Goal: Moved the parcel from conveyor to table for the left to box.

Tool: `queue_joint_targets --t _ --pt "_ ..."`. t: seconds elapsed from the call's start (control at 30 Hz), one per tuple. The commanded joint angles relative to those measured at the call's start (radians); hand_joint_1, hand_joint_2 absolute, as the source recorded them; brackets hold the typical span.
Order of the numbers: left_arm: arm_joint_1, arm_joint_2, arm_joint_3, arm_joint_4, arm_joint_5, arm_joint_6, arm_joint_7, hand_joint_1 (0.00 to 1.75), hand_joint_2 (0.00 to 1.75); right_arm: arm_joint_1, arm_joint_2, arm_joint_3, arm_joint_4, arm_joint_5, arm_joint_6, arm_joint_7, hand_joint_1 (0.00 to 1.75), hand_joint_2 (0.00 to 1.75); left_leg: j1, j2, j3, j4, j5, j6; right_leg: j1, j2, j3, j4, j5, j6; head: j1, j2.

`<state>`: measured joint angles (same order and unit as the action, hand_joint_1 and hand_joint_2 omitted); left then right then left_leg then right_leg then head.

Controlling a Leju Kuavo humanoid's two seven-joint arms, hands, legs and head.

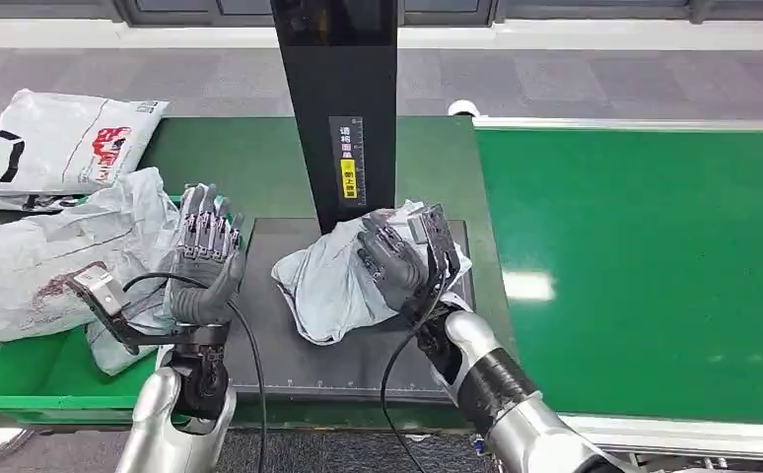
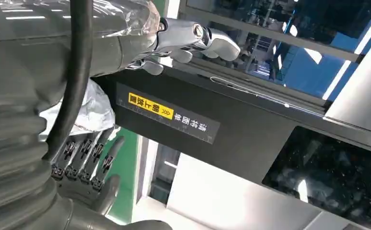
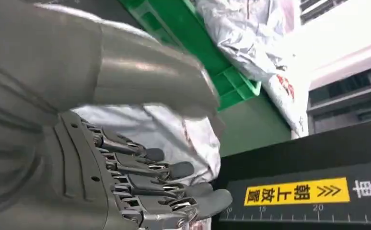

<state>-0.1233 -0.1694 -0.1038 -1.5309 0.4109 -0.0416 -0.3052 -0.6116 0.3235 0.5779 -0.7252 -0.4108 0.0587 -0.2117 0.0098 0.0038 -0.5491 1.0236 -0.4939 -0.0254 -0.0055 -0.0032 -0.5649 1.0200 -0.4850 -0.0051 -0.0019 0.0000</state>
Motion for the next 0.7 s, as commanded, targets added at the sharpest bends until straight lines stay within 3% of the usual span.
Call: queue_joint_targets --t 0.03,0.13,0.23,0.37,0.47,0.57,0.6,0.7 --pt "0.009 0.037 -0.003 0.017 0.003 0.003 0.003 0.00 1.75 -0.029 -0.097 0.003 0.015 0.023 -0.015 -0.001 0.00 1.75 0.000 -0.002 0.000 -0.001 0.002 0.001 0.000 -0.002 0.001 -0.002 0.001 0.001 0.000 0.000" --pt "0.011 0.034 -0.002 0.015 0.003 0.003 0.003 0.00 1.75 -0.019 -0.100 -0.001 -0.002 0.025 -0.018 0.001 0.00 1.75 0.000 -0.002 -0.001 -0.001 0.002 0.001 0.000 -0.002 0.000 -0.002 0.001 0.001 0.000 0.000" --pt "0.027 0.026 0.007 -0.006 -0.009 0.003 0.004 0.00 1.75 0.057 -0.162 -0.017 -0.152 0.065 0.042 0.011 0.00 1.75 0.000 -0.002 -0.001 -0.003 0.003 0.001 0.000 -0.002 0.000 -0.003 0.002 0.001 0.000 0.000" --pt "0.067 0.023 0.029 -0.060 -0.039 -0.009 0.012 0.00 1.75 0.122 -0.259 -0.016 -0.276 0.407 0.067 0.061 0.00 1.75 0.000 -0.005 -0.001 -0.002 0.002 0.001 0.000 -0.004 0.001 -0.003 0.001 0.001 0.000 0.000" --pt "0.108 0.030 0.017 -0.107 -0.110 -0.024 0.015 0.00 1.75 0.253 -0.280 -0.155 -0.464 0.450 0.058 -0.040 0.00 1.75 0.000 -0.005 -0.001 -0.003 0.003 0.002 0.000 -0.004 0.002 -0.005 0.002 0.001 0.000 0.000" --pt "0.157 0.024 -0.003 -0.152 -0.176 -0.025 0.015 0.00 1.75 0.398 -0.216 -0.365 -0.750 0.248 -0.028 -0.088 0.00 1.75 0.000 -0.007 -0.003 -0.001 0.001 0.001 0.000 -0.006 0.000 -0.002 0.000 0.001 0.000 0.000" --pt "0.162 0.023 -0.006 -0.157 -0.179 -0.024 0.016 0.00 1.75 0.409 -0.223 -0.364 -0.784 0.238 -0.034 -0.070 0.00 1.75 -0.001 -0.006 -0.002 -0.002 0.001 0.002 0.000 -0.006 0.000 -0.003 0.000 0.001 0.000 0.000" --pt "0.137 0.039 -0.061 -0.123 -0.275 0.008 0.024 0.00 1.75 0.490 -0.188 -0.421 -0.992 0.163 -0.258 -0.175 0.00 1.75 -0.001 -0.006 -0.005 0.001 0.000 0.001 -0.001 -0.005 -0.004 0.000 -0.001 0.001 0.000 0.000"
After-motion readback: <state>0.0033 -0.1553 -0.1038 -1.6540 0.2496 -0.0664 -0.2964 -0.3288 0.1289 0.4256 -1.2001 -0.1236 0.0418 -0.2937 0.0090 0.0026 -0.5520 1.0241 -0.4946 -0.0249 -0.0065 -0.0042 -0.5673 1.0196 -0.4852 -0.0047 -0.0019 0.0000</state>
